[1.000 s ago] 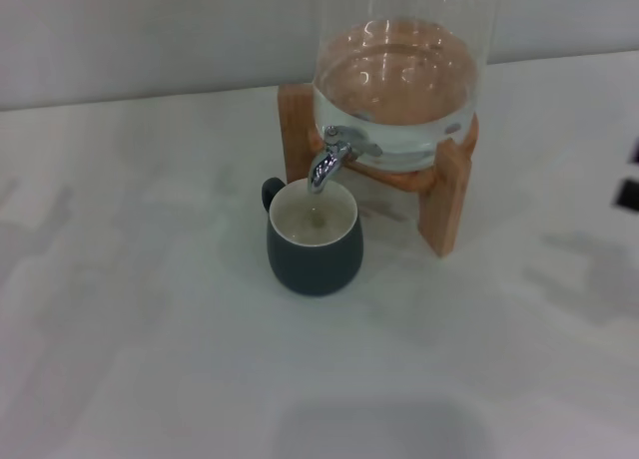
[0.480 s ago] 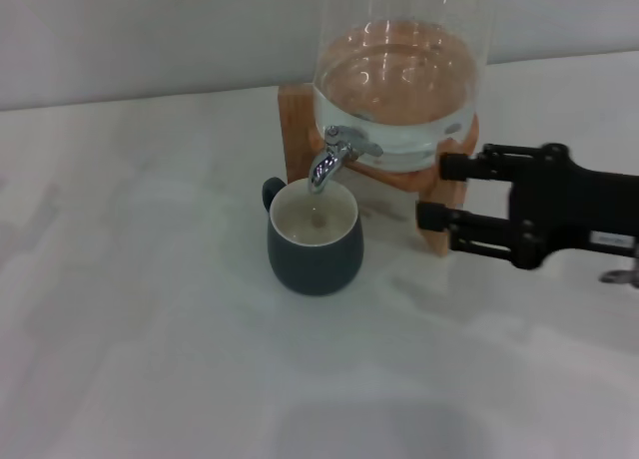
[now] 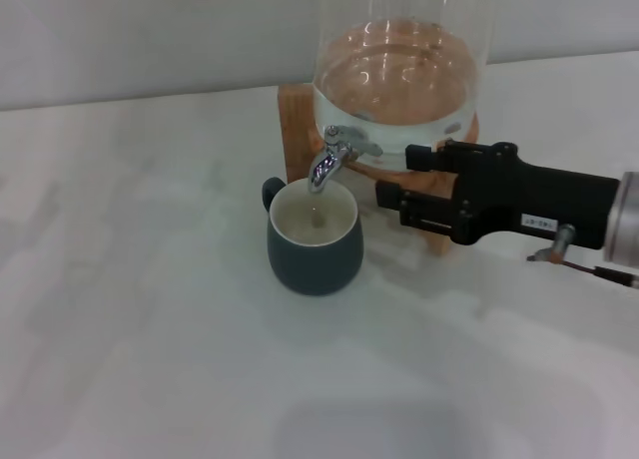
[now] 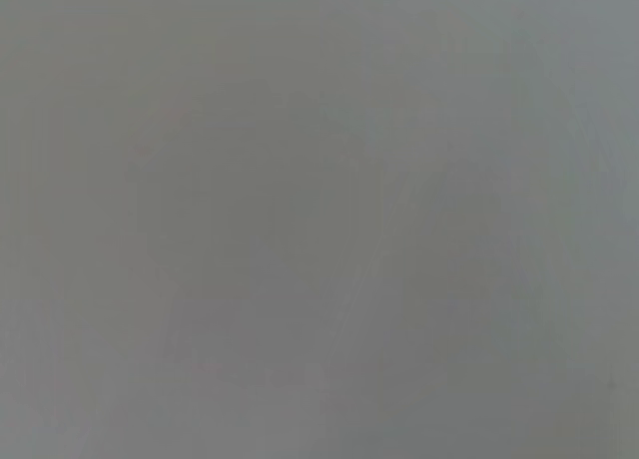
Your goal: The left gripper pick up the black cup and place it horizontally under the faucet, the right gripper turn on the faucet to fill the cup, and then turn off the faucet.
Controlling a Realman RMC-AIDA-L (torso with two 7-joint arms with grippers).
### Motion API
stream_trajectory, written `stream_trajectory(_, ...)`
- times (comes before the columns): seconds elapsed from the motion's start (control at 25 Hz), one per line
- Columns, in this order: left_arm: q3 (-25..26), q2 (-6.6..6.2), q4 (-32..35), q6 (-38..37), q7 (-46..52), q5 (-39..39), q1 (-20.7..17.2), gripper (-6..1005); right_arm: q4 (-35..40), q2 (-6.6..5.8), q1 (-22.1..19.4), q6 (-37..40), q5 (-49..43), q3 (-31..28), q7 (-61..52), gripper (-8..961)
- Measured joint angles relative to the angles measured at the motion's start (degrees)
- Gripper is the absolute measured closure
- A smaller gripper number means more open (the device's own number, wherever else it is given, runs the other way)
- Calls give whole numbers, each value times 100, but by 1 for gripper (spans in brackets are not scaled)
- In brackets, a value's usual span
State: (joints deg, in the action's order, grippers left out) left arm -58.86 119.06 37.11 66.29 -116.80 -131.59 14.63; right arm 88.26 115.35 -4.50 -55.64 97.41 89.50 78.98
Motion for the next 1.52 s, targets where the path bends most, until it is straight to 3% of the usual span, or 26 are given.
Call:
stream_trajectory(0.84, 18, -5, 25, 137, 43, 12, -176, 170, -456, -4, 526, 742, -2, 415, -94, 335)
stream_trajectory(1.52, 23, -5, 22, 139, 53, 11, -233, 171, -265, -16, 604, 400, -18, 601, -87, 335)
